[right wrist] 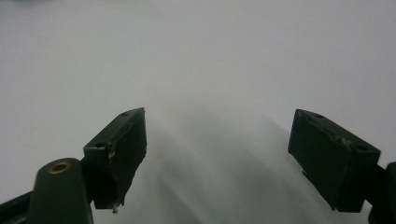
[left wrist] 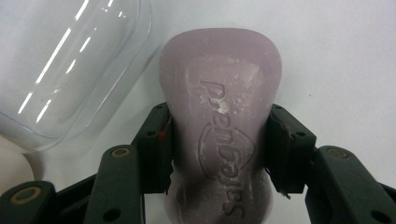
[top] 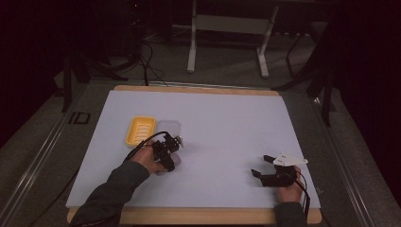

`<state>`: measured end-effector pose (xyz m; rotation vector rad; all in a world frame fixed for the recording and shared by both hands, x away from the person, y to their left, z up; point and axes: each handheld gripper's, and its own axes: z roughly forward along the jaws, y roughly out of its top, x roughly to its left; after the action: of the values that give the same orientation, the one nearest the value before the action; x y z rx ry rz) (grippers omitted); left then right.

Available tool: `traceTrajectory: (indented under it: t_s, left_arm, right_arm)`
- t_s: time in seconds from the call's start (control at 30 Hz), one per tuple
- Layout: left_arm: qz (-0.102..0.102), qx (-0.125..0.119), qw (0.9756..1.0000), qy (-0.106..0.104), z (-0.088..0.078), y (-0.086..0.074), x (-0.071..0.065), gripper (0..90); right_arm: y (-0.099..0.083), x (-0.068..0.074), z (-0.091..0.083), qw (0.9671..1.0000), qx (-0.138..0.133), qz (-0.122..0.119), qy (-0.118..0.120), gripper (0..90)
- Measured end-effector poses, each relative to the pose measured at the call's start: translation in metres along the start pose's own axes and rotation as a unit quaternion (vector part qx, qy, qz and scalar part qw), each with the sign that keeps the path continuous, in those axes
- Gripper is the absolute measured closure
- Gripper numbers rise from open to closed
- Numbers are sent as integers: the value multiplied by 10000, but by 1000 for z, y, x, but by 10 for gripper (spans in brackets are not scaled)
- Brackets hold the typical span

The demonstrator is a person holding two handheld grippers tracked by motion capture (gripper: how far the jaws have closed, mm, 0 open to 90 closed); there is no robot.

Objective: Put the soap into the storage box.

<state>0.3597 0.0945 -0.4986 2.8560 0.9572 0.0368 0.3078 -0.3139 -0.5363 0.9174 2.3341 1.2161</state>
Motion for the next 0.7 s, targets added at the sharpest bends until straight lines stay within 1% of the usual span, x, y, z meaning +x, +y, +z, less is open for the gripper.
traceTrajectory:
  t_s: [0.13, 0.27, 0.7]
  left_arm:
    - [85, 3, 10000, -37, 0, -1, 0, 494]
    - [114, 0, 9999, -93, -1, -2, 0, 495]
    - [125, 49, 9999, -92, -3, -5, 2, 495]
  right_arm:
    - [0, 0, 0, 10000, -1, -1, 0, 191]
    - [0, 0, 0, 10000, -2, -3, 0, 191]
    - [0, 0, 0, 10000, 2, 1, -2, 191]
